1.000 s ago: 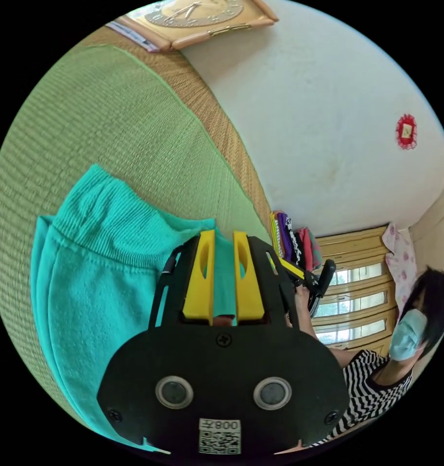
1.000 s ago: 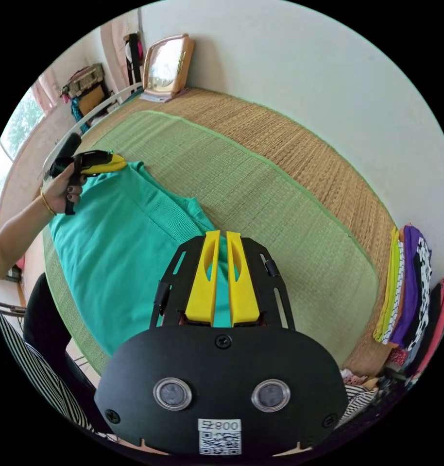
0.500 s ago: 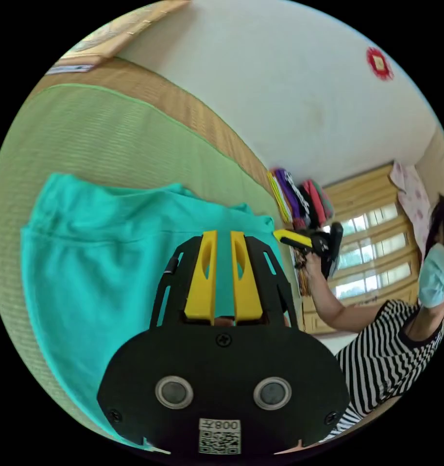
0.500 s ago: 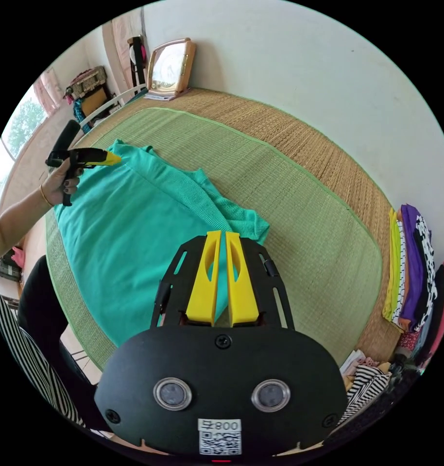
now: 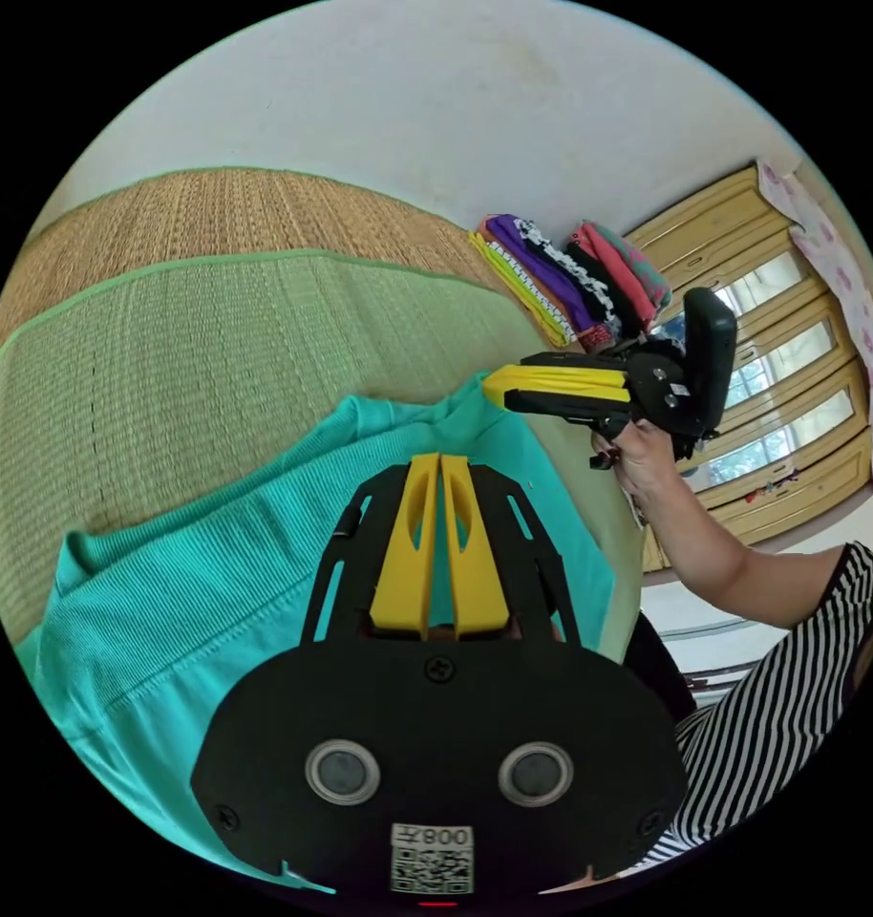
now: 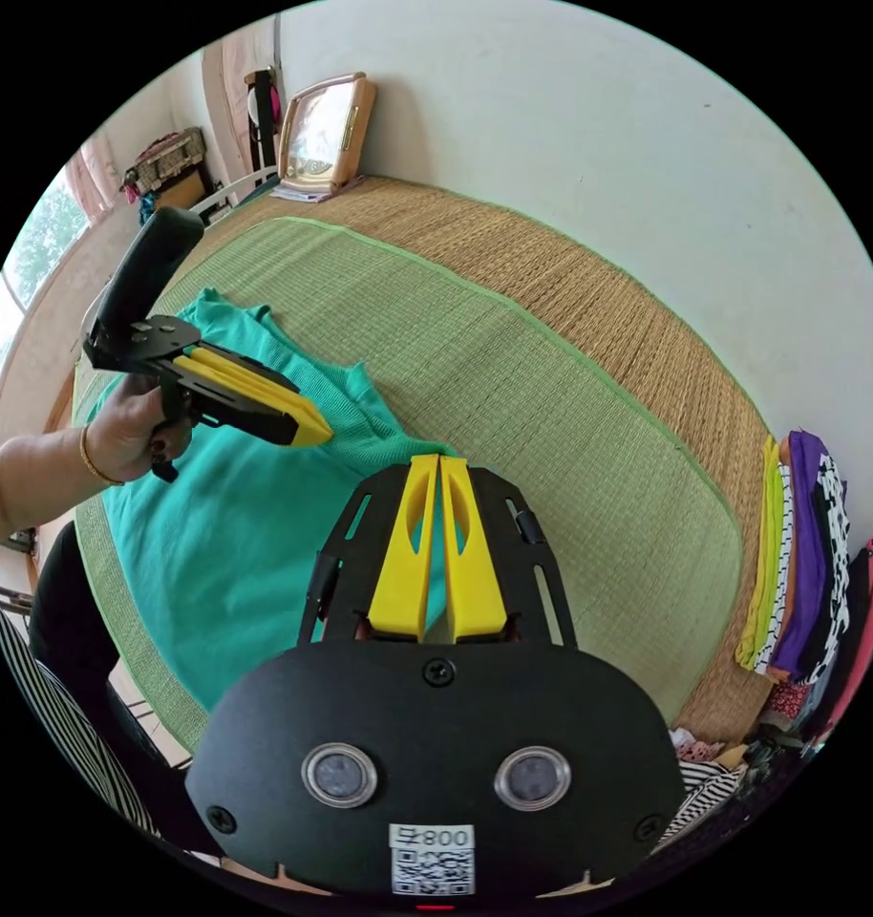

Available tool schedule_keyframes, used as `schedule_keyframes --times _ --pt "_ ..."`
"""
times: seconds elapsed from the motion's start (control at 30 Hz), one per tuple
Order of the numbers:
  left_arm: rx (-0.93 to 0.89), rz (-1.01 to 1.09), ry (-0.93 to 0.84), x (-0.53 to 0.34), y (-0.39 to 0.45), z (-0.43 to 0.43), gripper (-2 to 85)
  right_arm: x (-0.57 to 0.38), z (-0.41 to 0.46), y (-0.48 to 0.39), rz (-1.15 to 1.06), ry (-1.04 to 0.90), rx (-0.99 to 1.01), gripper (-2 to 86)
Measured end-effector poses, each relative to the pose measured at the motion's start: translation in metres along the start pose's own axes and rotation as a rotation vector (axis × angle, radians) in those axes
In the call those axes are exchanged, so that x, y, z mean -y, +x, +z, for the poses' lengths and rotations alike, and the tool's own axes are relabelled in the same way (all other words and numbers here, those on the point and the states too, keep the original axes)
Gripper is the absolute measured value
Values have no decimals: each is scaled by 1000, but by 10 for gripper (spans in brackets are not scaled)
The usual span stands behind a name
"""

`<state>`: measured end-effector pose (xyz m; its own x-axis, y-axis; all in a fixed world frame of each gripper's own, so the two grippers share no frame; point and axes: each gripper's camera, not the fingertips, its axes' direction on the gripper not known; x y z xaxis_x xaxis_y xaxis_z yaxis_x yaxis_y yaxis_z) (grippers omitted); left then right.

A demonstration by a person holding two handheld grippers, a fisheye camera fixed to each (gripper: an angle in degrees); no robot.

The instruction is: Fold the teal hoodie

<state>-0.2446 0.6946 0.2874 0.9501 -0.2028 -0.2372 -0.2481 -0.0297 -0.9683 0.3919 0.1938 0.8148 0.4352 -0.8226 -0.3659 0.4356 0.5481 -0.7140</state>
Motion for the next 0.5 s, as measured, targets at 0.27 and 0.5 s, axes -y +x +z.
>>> schedule_keyframes --times 0.27,0.5 --pt "5 -81 115 -19 1 -14 4 -7 5 44 99 -41 -6 -3" --pt "114 -231 252 -85 -24 -76 20 -32 -21 48 121 72 137 0"
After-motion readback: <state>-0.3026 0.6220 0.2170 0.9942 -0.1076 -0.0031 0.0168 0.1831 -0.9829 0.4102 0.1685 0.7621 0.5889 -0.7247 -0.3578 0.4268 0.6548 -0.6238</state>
